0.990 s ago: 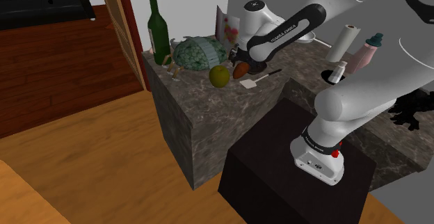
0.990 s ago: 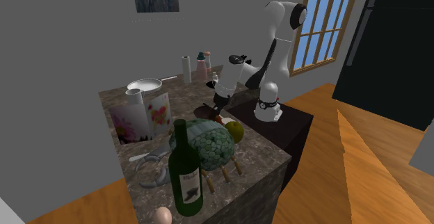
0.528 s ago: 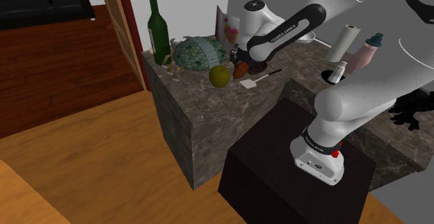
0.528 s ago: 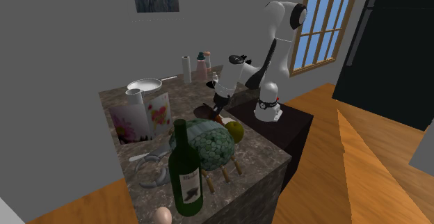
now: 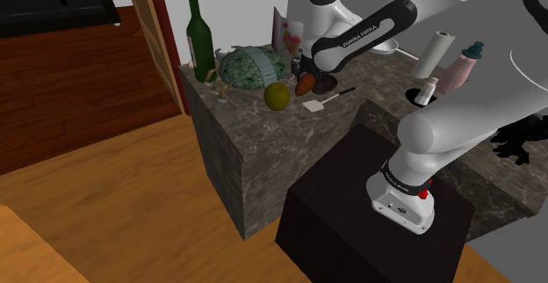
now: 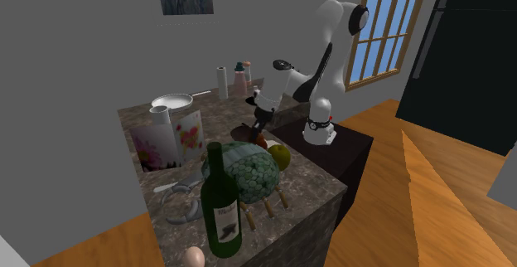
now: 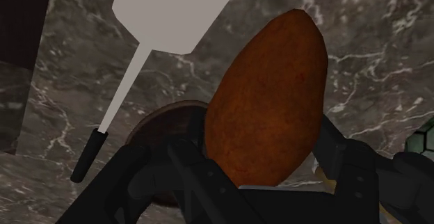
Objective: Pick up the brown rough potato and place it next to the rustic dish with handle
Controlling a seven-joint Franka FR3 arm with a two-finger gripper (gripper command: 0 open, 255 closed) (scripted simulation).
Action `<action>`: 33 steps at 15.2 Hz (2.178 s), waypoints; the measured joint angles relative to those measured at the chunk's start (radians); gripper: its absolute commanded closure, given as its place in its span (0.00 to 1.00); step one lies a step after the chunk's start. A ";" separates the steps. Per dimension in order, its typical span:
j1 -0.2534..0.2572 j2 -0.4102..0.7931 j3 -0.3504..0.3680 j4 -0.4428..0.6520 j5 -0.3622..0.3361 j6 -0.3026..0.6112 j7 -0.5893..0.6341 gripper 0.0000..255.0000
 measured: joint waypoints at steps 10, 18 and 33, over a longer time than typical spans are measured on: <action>0.038 -0.091 -0.036 0.065 0.082 -0.143 -0.088 1.00; 0.054 -0.147 -0.061 0.123 0.118 -0.252 -0.138 1.00; 0.002 -0.247 -0.244 0.095 0.114 -0.286 -0.374 1.00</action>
